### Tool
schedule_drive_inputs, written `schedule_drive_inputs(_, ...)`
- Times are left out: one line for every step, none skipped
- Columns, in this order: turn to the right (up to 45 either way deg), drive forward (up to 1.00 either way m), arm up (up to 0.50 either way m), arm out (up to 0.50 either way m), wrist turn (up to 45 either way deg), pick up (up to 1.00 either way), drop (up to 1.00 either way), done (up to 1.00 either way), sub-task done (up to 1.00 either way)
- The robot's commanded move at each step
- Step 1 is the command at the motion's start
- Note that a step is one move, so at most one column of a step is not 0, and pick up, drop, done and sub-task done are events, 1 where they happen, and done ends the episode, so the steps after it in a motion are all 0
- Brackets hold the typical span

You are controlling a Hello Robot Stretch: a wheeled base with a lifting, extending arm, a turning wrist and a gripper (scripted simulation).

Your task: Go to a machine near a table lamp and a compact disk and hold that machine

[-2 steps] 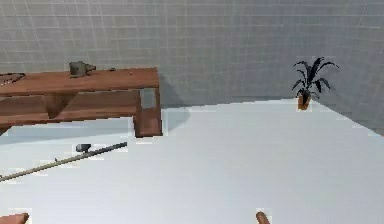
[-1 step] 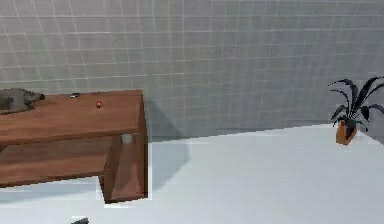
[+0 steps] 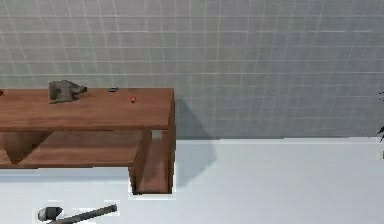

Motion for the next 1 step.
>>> schedule_drive_inputs(0.0,0.20,0.00,0.00,0.0,0.00,0.00,0.00,0.00)
